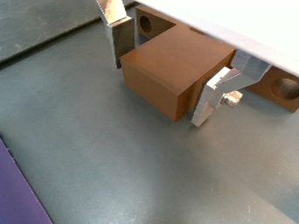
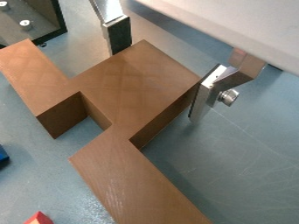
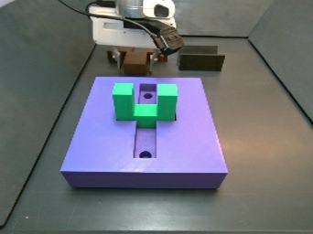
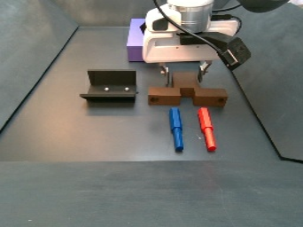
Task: Pick up the brown object. Move up. Place the brown object on the fixture. Regrasp the brown object. Move to above the board. Insert the brown object.
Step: Pick up the brown object.
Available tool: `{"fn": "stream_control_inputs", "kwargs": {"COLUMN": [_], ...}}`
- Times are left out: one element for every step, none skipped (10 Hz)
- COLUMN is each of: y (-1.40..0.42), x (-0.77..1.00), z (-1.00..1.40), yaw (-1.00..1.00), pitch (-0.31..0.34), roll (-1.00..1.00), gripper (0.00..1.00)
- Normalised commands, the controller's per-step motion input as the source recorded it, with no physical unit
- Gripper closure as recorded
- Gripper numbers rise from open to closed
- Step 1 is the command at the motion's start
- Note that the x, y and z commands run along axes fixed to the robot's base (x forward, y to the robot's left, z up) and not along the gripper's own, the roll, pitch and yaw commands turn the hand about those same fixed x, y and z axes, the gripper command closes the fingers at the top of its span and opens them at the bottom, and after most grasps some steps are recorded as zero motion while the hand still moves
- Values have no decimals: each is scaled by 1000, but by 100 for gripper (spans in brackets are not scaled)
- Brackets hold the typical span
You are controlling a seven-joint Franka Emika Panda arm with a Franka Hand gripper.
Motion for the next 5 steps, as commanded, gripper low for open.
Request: {"fn": "stream_control_inputs", "kwargs": {"y": [0, 0, 0, 0, 0], "x": [0, 0, 0, 0, 0], "z": [0, 0, 0, 0, 0], "yaw": [0, 0, 0, 0, 0], "pitch": [0, 0, 0, 0, 0], "roll": [0, 0, 0, 0, 0], "gripper": [100, 100, 100, 100, 100]}}
